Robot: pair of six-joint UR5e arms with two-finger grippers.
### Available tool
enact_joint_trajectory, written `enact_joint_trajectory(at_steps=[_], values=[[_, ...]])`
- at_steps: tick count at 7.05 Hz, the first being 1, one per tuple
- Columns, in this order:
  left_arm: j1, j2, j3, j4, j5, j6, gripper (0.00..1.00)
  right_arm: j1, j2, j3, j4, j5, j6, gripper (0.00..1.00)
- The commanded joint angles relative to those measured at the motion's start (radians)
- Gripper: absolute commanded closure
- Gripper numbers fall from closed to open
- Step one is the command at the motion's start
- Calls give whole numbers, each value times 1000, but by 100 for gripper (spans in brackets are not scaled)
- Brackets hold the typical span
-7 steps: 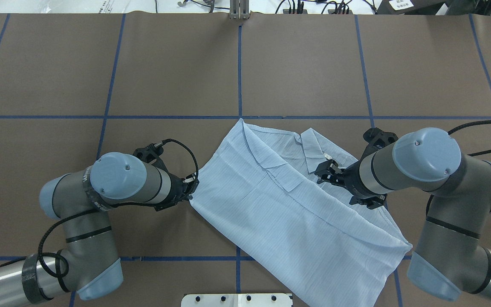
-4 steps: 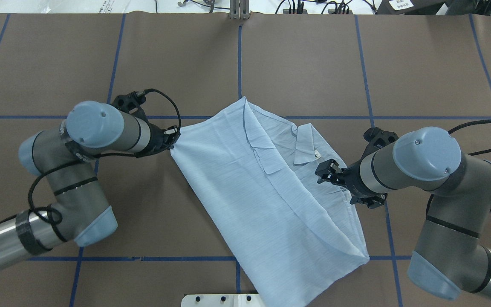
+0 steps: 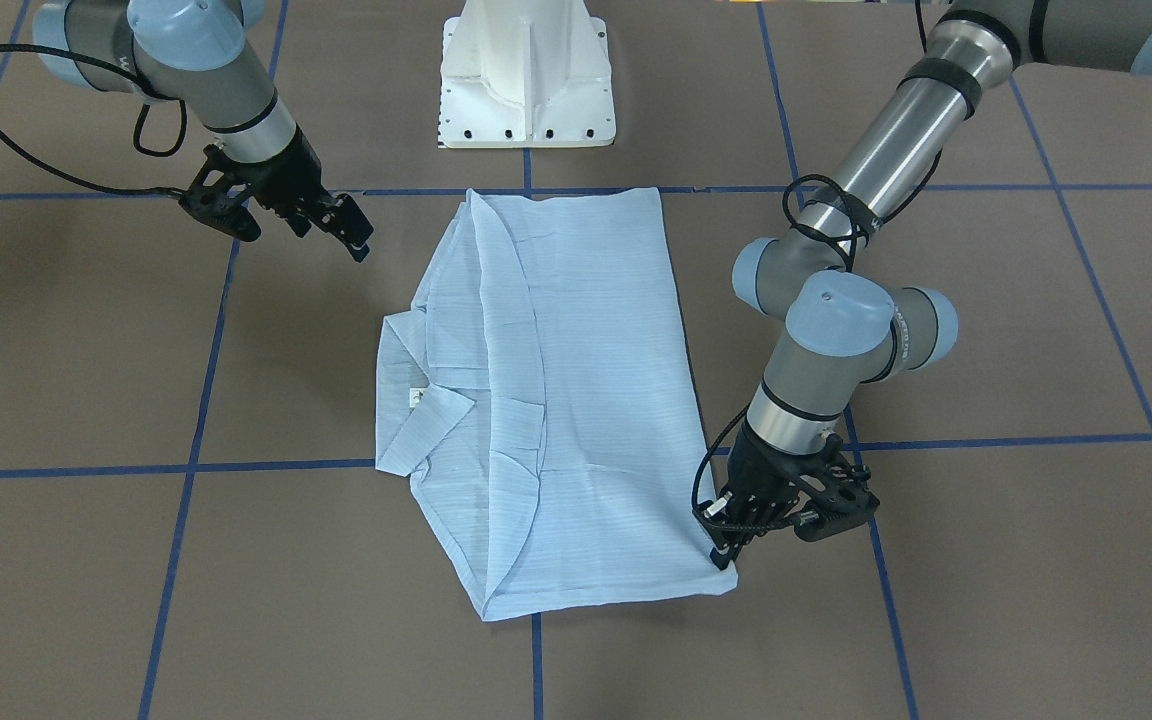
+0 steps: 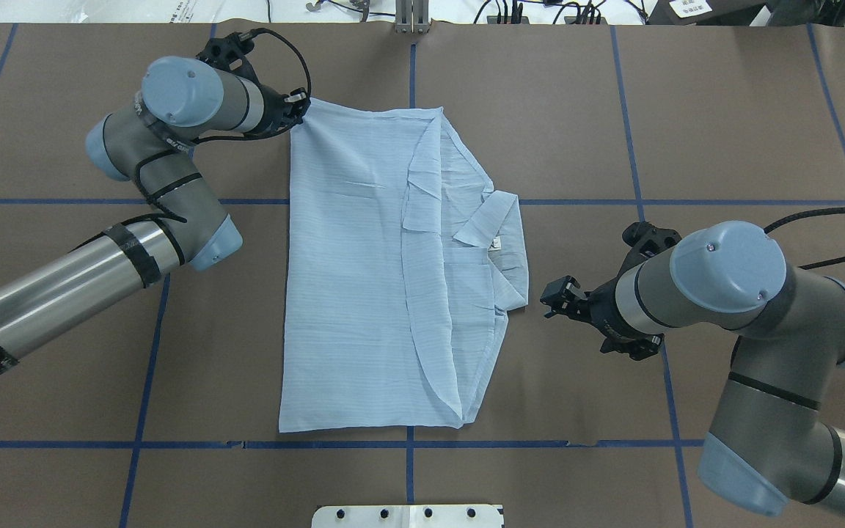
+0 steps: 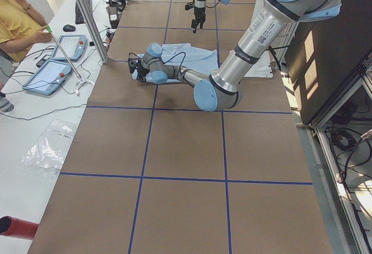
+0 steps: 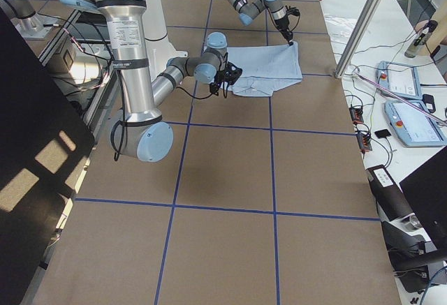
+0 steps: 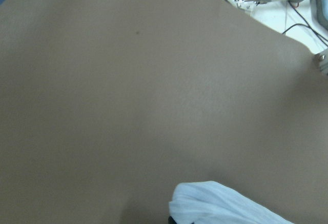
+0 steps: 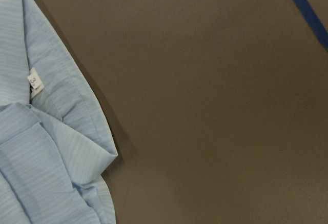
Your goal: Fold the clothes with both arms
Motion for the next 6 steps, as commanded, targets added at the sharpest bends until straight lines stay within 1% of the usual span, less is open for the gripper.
enact_joint_trajectory(at_steps=[1, 2, 3, 4, 5, 6], values=[[-16, 36, -76, -16, -18, 6, 55, -13, 77, -37, -5, -55, 1, 0], [-17, 103, -167, -8, -85, 6, 54, -45, 137, -67, -9, -105, 4, 0], [-20, 201, -280, -9, -111, 8, 54, -91, 185, -94, -12, -156, 8, 0], [-20, 286, -386, -8, -113, 8, 55, -144, 220, -97, -62, -213, -25, 0], [-20, 324, -422, -5, -113, 9, 55, -183, 290, -92, -186, -221, -208, 0], [-20, 337, -422, -3, -113, 9, 55, -236, 306, -100, -214, -273, -374, 0]])
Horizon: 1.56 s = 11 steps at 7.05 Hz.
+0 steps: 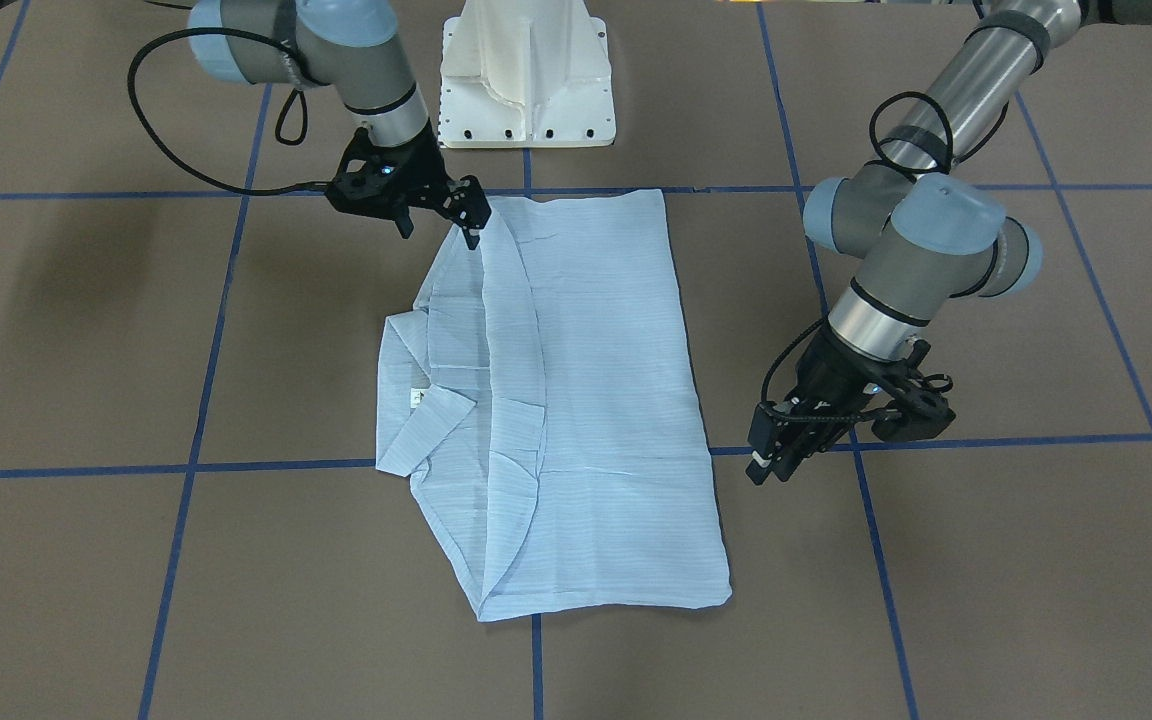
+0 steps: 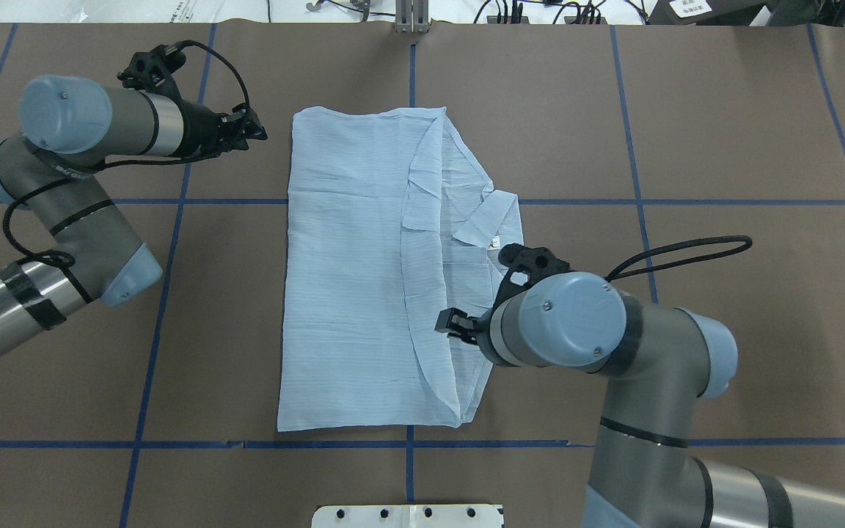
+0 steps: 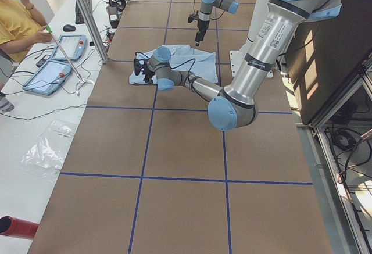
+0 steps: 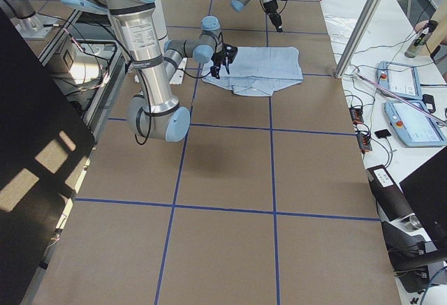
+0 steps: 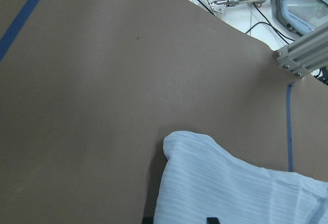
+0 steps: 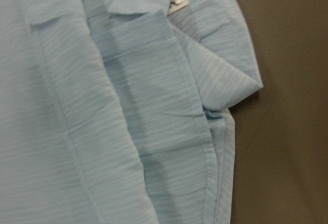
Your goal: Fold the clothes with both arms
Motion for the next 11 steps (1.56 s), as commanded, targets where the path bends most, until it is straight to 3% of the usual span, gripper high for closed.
enact_joint_trajectory(at_steps=[1, 4, 7, 11], values=[[-2, 52, -33, 2, -2, 1, 55, -95, 50, -6, -67, -103, -301, 0], [3, 79, -45, 2, 1, -1, 55, -115, 88, -111, -75, -171, -575, 0], [6, 74, -43, 2, 3, -1, 55, -121, 99, -147, -78, -184, -603, 0], [4, 74, -48, 2, 3, -2, 55, -112, 82, -123, -148, -179, -611, 0]])
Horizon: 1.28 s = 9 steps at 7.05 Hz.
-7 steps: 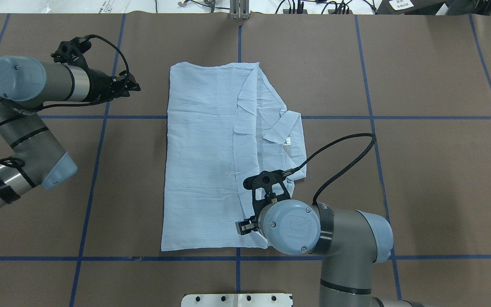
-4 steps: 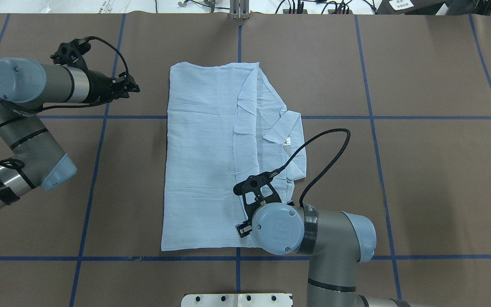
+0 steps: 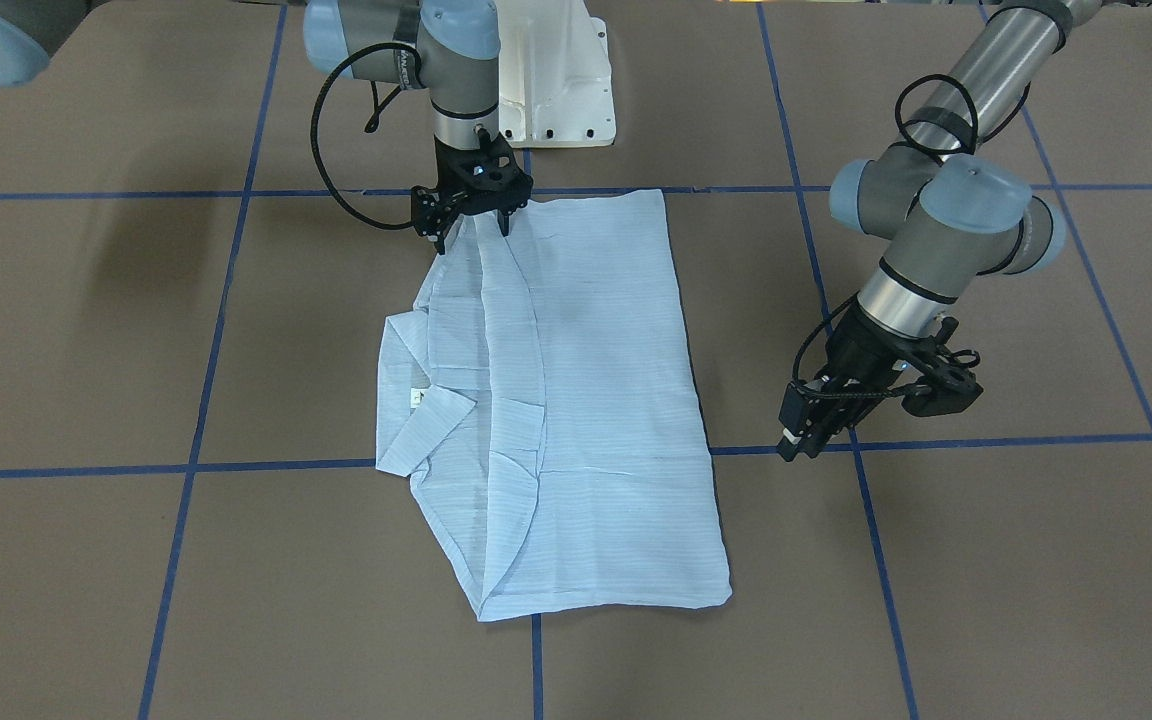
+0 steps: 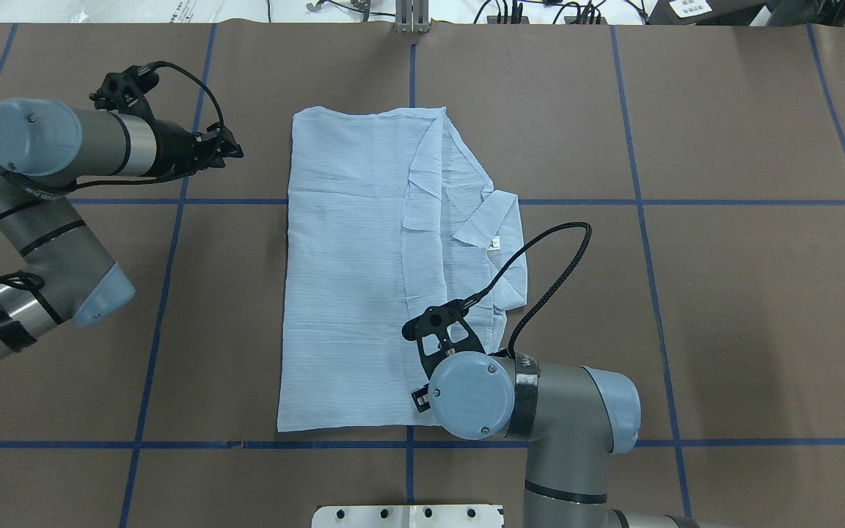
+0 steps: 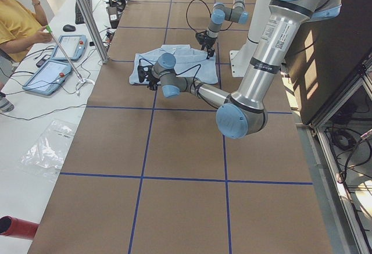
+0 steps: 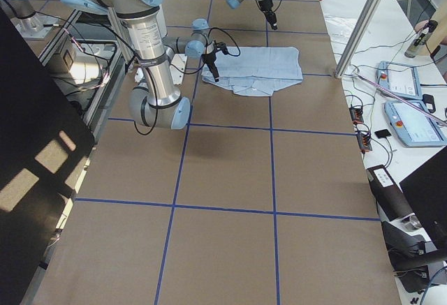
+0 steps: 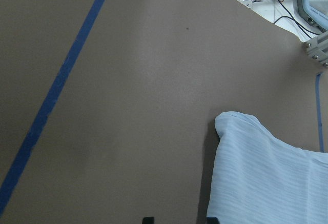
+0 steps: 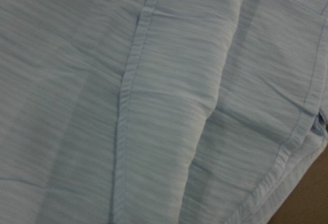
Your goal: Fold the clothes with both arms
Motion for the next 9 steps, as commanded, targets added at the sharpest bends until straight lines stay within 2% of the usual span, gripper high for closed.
enact_joint_trajectory(at_steps=[1, 2, 5, 6, 7, 8, 9], values=[[-1, -2, -3, 0, 1, -2, 55, 20, -84, 67, -11, 7, -40, 0], [-3, 7, -16, 0, 1, -2, 55, 25, -175, 156, -8, 14, -59, 0], [-3, 7, -24, 0, 1, -2, 55, 31, -379, 294, -2, 14, -74, 0], [-3, 4, -26, 0, -1, -2, 55, 22, -364, 304, -8, 9, -74, 0], [-4, 9, -36, 2, -2, -2, 55, 26, -266, 263, -14, 4, -60, 0], [-6, 18, -55, 2, -4, 0, 55, 40, -176, 182, -13, 4, -51, 0], [-6, 65, -96, 2, -10, 3, 55, 51, -135, 141, -13, 3, -51, 0]])
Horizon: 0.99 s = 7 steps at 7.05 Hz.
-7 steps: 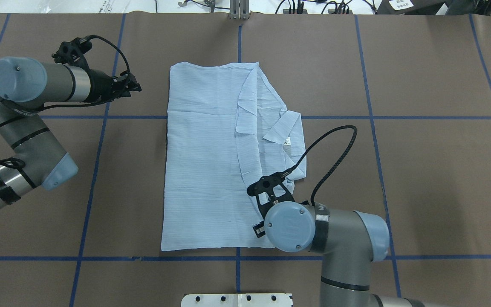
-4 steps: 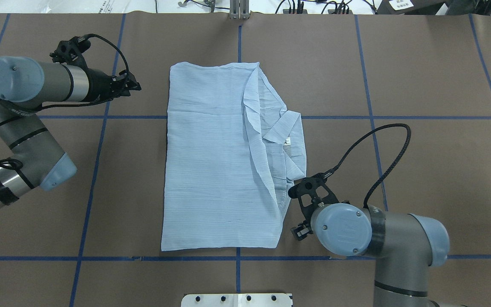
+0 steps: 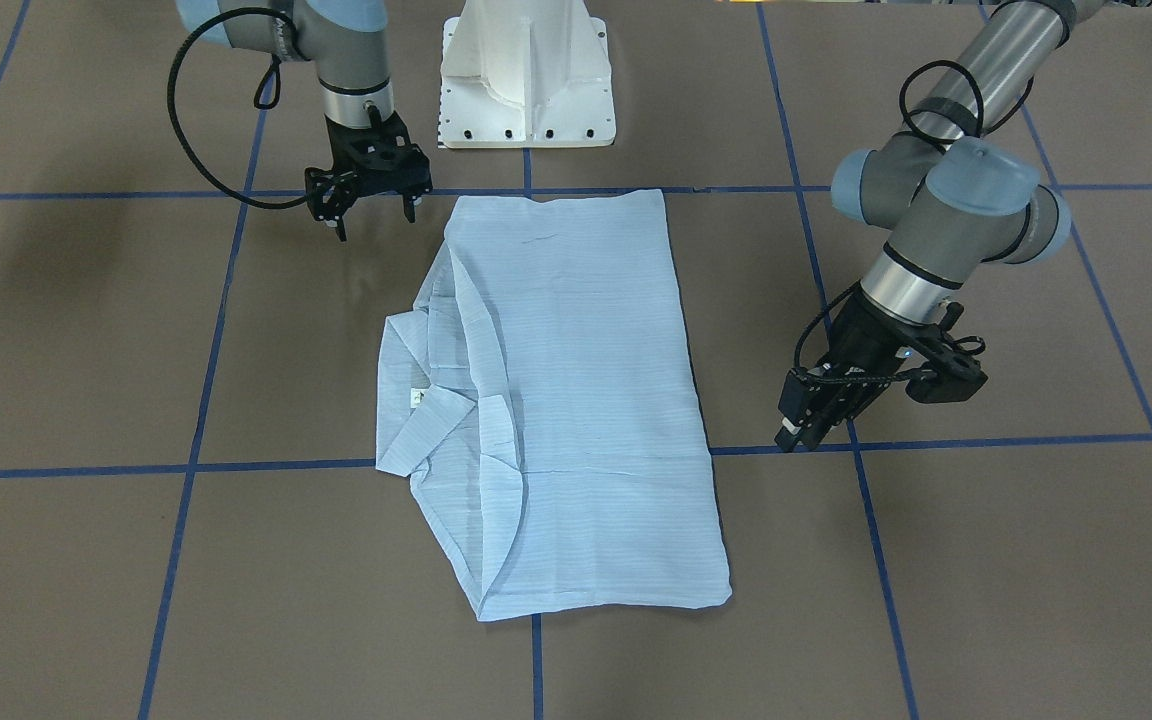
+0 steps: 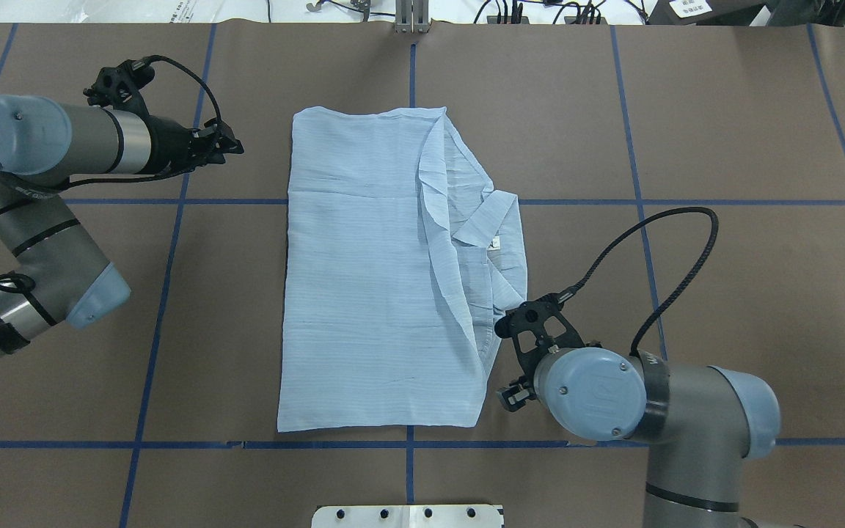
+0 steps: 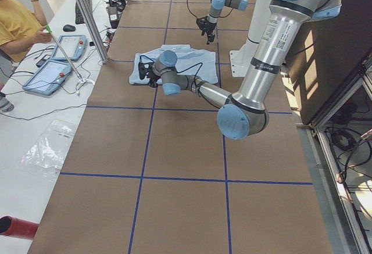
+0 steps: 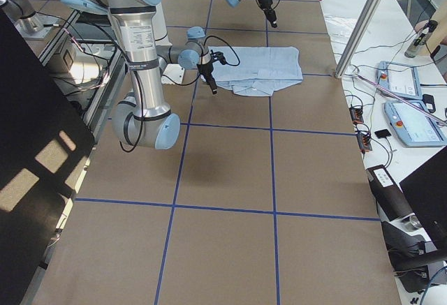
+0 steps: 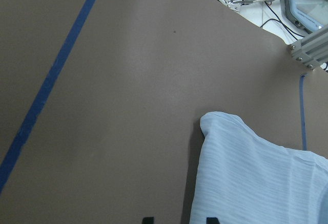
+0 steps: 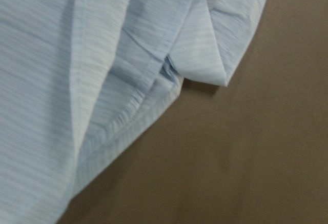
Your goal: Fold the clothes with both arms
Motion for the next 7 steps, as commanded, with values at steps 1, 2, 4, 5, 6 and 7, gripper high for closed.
enact_joint_trajectory(at_steps=[1, 2, 4, 5, 6, 7], values=[[-4, 84, -85, 0, -39, 3, 56, 24, 116, -100, 6, -3, 5, 0], [-8, 98, -103, 0, -44, 3, 56, 36, 162, -155, 9, -3, 5, 0], [-8, 100, -104, 0, -44, 3, 56, 54, 183, -213, 12, -5, 5, 0], [-7, 100, -104, 0, -44, 3, 56, 85, 180, -226, 12, 3, -11, 0], [-7, 100, -104, 0, -44, 3, 56, 108, 171, -227, 10, 6, -28, 0], [-7, 100, -104, 0, -44, 3, 56, 117, 112, -214, 29, 10, -32, 0]])
